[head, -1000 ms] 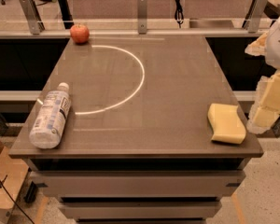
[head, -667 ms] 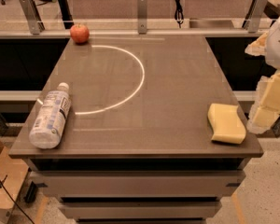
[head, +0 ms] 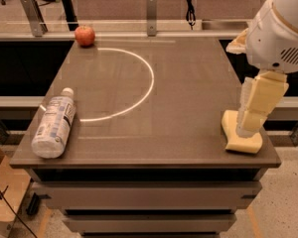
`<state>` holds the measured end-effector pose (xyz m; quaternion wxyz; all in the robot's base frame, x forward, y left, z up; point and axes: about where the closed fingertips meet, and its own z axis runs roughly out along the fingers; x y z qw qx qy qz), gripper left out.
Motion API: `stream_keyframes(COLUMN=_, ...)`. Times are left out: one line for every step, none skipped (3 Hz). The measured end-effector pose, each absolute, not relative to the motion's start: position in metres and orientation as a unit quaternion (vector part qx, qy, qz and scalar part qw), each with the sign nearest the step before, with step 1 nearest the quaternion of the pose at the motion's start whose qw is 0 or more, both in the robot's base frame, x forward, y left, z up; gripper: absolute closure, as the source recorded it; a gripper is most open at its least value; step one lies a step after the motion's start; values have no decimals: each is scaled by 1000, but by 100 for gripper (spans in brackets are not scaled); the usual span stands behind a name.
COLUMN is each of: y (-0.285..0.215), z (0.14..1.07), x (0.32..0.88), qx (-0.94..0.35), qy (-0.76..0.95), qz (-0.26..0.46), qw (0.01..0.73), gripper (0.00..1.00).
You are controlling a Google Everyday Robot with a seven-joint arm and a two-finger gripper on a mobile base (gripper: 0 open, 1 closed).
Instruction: Pick blue plastic bottle
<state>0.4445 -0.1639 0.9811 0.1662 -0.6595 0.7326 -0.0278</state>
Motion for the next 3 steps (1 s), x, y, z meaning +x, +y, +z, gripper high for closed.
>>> stream_keyframes(y=-107, z=983, x=449, qx=-723, qy=669, qz=-7, qw=173, gripper=0)
stream_keyframes(y=-103, z=983, x=449, qx=-726, qy=665, qz=-8, qw=174, gripper=0)
stream_keyframes(y=-90, z=977, x=455, qx=-739, qy=652, qz=2, qw=173, gripper=0)
